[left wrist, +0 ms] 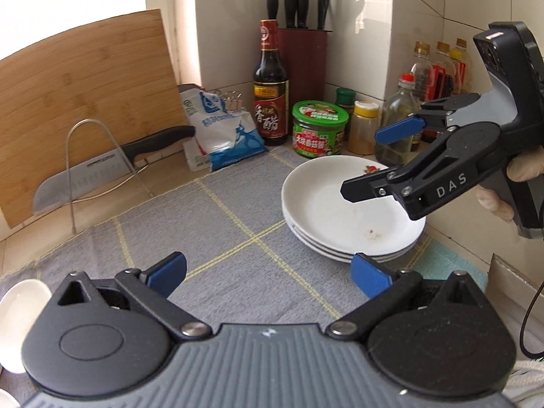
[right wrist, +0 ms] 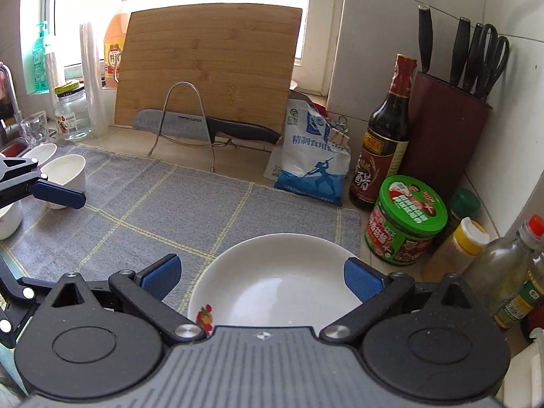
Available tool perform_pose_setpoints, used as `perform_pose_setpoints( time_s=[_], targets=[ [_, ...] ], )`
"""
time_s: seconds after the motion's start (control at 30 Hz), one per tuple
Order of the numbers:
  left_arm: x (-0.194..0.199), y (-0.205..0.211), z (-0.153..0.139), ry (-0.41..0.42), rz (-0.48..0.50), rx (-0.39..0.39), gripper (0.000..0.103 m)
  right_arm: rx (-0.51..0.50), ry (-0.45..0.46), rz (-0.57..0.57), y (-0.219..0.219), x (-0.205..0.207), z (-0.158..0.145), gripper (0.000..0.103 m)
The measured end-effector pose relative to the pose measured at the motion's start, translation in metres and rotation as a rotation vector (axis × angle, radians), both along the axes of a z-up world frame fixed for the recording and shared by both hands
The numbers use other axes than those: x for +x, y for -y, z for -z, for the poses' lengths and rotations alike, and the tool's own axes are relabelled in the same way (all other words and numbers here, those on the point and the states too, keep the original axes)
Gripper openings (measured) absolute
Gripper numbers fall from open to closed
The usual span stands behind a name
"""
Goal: Organize plates and bowls
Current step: 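Withdraw the right tool from the three stacked plates, then close the left tool on the rim of a white bowl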
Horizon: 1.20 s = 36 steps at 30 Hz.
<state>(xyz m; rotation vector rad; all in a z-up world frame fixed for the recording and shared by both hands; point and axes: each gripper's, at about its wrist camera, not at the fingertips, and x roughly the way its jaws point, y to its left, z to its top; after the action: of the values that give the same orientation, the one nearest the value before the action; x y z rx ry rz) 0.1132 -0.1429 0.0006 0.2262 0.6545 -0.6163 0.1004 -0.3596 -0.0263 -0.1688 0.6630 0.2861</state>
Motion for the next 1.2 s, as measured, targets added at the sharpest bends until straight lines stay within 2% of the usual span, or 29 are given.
perform_pose_setpoints(
  time_s=[0.07,0.27,0.4,0.6,0.87,1.2],
  targets=[
    [-0.010,-0.014,0.001,0.014,-0.045,0.009,0.102,0.030,-0.008,0.003,-0.014,-0.002,0.004,0.103],
    [-0.033,-0.063,0.007,-0.015,-0.147,0.007,0.102,0.008,0.001,-0.029,-0.068,-0.020,0.016,0.103],
    [-0.047,-0.106,0.008,-0.018,-0.181,0.019,0.102,-0.004,-0.036,-0.089,-0.116,-0.029,0.024,0.103],
    [-0.055,-0.171,0.008,-0.039,-0.245,0.056,0.102,0.036,-0.074,-0.217,-0.189,-0.042,0.036,0.103],
    [-0.044,-0.237,0.014,-0.028,-0.246,0.124,0.102,0.017,-0.079,-0.367,-0.275,-0.058,0.054,0.103],
    [-0.006,-0.284,0.034,-0.112,-0.258,0.132,0.100,0.004,-0.044,-0.458,-0.335,-0.064,0.066,0.102]
  ],
)
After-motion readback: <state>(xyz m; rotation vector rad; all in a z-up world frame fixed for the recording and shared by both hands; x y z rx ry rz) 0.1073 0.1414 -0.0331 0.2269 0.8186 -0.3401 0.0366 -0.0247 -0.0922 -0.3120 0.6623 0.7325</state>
